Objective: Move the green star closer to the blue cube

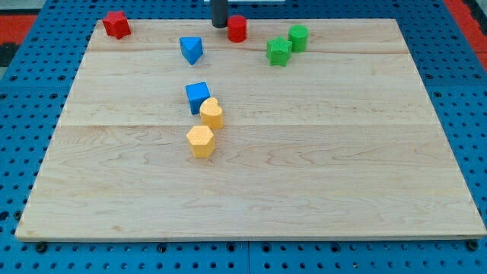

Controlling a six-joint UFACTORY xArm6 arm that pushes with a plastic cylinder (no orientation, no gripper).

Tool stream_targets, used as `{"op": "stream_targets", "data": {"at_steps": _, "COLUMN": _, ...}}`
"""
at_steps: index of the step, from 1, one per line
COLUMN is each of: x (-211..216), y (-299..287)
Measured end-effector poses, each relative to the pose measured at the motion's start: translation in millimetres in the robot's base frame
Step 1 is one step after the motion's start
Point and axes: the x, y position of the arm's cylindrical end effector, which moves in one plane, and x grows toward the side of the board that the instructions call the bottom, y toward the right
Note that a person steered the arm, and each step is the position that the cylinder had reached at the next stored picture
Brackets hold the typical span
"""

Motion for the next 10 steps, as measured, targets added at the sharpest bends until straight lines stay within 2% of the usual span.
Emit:
{"op": "stream_targets", "data": {"at_steps": 1, "x": 57.2, "y": 32.4}}
{"op": "stream_targets", "data": {"at_steps": 2, "x": 68.1, "y": 21.1}}
{"op": "stream_targets", "data": {"at_steps": 3, "x": 102.3, "y": 9.9}}
{"op": "stream_targets", "data": {"at_steps": 4, "x": 106.8, "y": 23.2}}
{"op": "stream_targets", "data": {"at_steps": 5, "x": 82.8, "y": 99.1}}
{"op": "stream_targets", "data": {"at_steps": 6, "x": 55.2, "y": 122.7}}
{"op": "stream_targets", "data": {"at_steps": 7, "x": 43.6, "y": 107.9}}
{"op": "stream_targets", "data": {"at_steps": 8, "x": 43.6, "y": 68.2}}
{"op": "stream_targets", "data": {"at_steps": 9, "x": 46.3, "y": 153.3}}
{"op": "stream_targets", "data": {"at_steps": 10, "x": 11.5, "y": 272.1}}
